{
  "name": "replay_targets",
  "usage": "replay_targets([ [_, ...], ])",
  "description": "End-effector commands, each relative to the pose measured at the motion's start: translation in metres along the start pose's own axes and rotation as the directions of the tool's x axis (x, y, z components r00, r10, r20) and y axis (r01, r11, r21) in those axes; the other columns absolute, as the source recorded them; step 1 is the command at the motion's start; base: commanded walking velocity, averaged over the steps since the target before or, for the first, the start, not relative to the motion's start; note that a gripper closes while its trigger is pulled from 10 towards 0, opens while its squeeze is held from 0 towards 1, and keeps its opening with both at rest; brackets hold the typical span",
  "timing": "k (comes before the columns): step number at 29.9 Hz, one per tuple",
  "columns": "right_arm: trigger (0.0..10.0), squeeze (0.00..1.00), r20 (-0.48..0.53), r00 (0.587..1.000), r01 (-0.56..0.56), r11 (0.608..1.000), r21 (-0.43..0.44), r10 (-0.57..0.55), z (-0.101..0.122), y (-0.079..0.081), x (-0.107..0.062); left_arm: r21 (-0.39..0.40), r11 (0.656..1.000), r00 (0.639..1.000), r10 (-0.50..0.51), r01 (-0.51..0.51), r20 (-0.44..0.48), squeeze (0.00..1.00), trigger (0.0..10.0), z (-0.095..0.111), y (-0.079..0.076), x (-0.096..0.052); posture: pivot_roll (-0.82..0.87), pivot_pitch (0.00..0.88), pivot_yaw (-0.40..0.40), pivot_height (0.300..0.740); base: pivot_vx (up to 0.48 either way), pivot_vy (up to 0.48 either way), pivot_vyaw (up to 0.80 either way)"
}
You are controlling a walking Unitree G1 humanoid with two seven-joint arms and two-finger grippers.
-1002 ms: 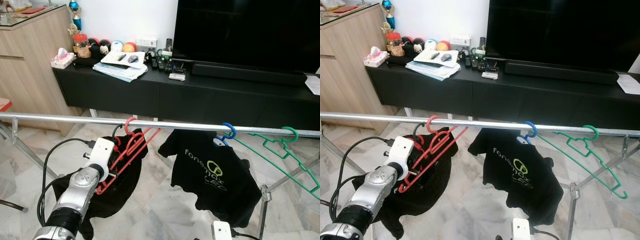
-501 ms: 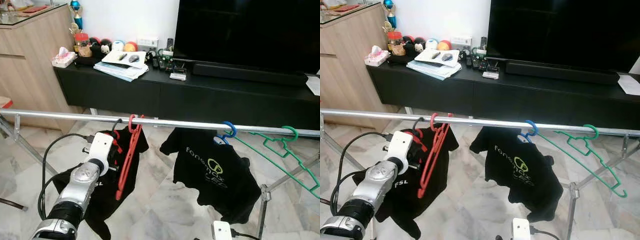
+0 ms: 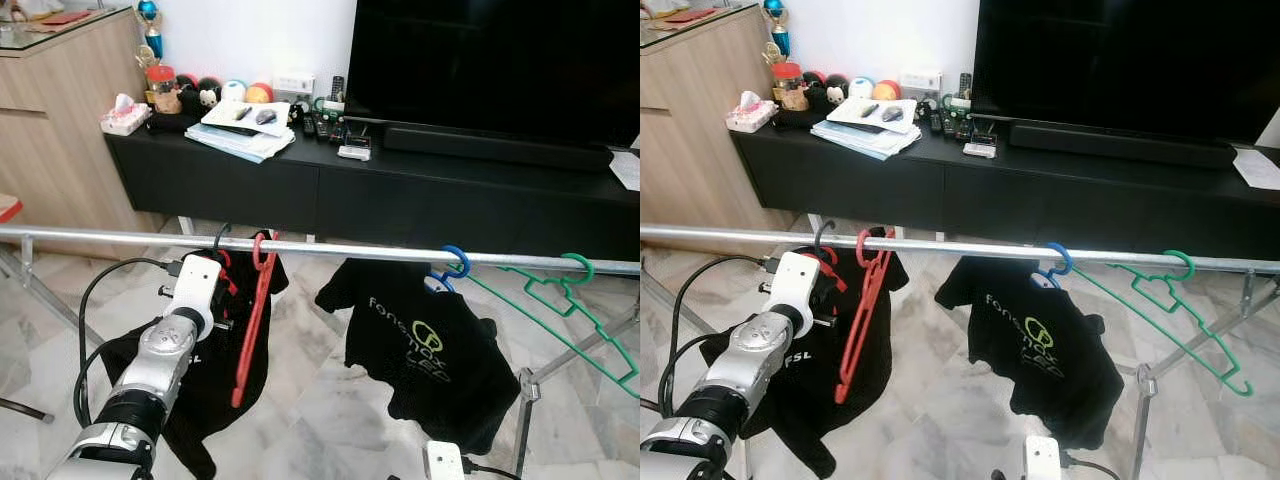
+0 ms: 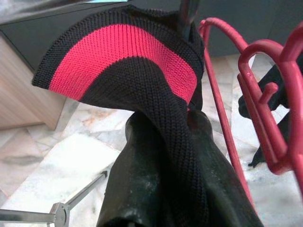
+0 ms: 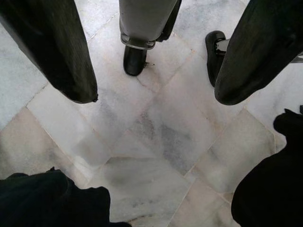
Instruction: Hang hanger
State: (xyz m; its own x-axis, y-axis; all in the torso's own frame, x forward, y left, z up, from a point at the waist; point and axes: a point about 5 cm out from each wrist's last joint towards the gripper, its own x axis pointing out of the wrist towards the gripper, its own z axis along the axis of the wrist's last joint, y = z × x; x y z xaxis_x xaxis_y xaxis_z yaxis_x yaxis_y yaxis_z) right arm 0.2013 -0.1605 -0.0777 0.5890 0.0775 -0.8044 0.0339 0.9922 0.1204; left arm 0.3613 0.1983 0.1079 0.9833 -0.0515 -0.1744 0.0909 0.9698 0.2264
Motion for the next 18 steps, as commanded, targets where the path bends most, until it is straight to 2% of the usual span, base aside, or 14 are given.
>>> replay_targets([
  [1, 10.0, 0.0, -0.01, 1.0, 0.008, 1.0, 0.003, -0.008, -0.0002, -0.0027, -0.0002, 0.019, 1.0, 0.999, 0.004, -0.005, 0.032, 0.0, 10.0, 0.0109, 0.0003, 0.0037, 0.13, 0.048, -0.06, 0.74, 0.0, 0.0, 0.0],
  [18, 10.0, 0.0, -0.01, 1.0, 0.008, 1.0, 0.003, -0.008, -0.0002, -0.0027, -0.0002, 0.019, 1.0, 0.999, 0.004, -0.005, 0.032, 0.0, 10.0, 0.0109, 0.0003, 0.0037, 0.13, 0.048, -0.06, 0.74, 0.0, 0.0, 0.0],
])
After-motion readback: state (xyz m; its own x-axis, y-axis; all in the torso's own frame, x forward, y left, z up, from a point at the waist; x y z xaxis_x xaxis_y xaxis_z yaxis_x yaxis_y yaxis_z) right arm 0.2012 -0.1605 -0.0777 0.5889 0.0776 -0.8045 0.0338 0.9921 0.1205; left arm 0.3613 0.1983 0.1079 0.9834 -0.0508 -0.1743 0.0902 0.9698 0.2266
